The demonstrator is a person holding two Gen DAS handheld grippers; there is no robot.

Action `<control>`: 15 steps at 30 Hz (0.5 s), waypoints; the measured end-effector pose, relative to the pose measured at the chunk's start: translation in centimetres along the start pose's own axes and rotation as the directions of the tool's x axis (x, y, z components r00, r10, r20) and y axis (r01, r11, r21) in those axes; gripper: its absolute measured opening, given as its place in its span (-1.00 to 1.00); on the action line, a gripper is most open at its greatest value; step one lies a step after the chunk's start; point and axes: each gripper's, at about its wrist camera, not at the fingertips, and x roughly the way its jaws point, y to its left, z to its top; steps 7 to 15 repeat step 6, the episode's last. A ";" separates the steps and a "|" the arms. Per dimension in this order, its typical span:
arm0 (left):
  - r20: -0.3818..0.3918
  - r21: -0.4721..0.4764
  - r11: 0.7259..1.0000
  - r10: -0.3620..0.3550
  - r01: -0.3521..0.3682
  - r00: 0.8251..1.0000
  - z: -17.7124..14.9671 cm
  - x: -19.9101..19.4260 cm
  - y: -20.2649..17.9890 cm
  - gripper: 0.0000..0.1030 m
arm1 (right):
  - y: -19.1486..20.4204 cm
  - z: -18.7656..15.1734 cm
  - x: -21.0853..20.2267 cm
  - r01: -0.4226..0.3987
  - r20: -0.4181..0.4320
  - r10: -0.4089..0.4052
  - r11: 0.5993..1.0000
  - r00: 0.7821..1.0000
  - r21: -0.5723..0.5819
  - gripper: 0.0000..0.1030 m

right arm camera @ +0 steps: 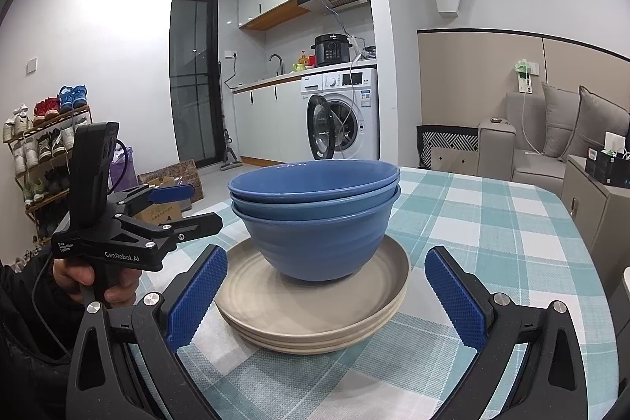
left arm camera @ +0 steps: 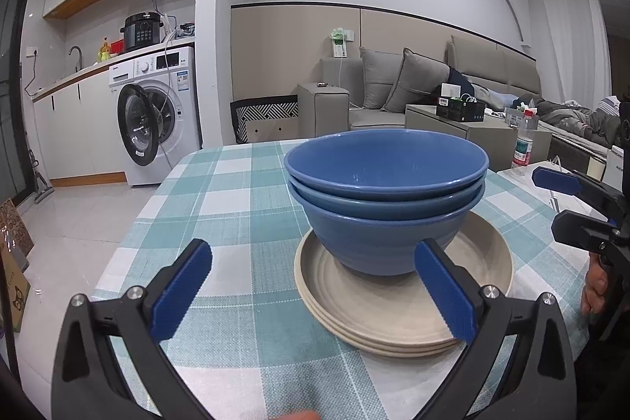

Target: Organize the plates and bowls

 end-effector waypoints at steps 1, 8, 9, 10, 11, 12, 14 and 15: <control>-0.004 -0.001 1.000 -0.002 0.002 1.000 0.0 0.1 0.1 1.00 | 0.0 0.0 -0.1 -0.003 -0.001 0.003 1.000 1.000 -0.002 0.99; -0.012 -0.005 1.000 -0.012 0.012 1.000 -0.2 0.2 0.1 1.00 | 0.5 -0.2 0.1 -0.007 -0.014 0.007 1.000 1.000 -0.025 0.99; -0.012 -0.005 1.000 -0.012 0.012 1.000 -0.2 0.2 0.1 1.00 | 0.5 -0.2 0.1 -0.007 -0.014 0.007 1.000 1.000 -0.025 0.99; -0.012 -0.005 1.000 -0.012 0.012 1.000 -0.2 0.2 0.1 1.00 | 0.5 -0.2 0.1 -0.007 -0.014 0.007 1.000 1.000 -0.025 0.99; -0.012 -0.005 1.000 -0.012 0.012 1.000 -0.2 0.2 0.1 1.00 | 0.5 -0.2 0.1 -0.007 -0.014 0.007 1.000 1.000 -0.025 0.99; -0.012 -0.005 1.000 -0.012 0.012 1.000 -0.2 0.2 0.1 1.00 | 0.5 -0.2 0.1 -0.007 -0.014 0.007 1.000 1.000 -0.025 0.99; -0.012 -0.005 1.000 -0.012 0.012 1.000 -0.2 0.2 0.1 1.00 | 0.5 -0.2 0.1 -0.007 -0.014 0.007 1.000 1.000 -0.025 0.99; -0.012 -0.005 1.000 -0.012 0.012 1.000 -0.2 0.2 0.1 1.00 | 0.5 -0.2 0.1 -0.007 -0.014 0.007 1.000 1.000 -0.025 0.99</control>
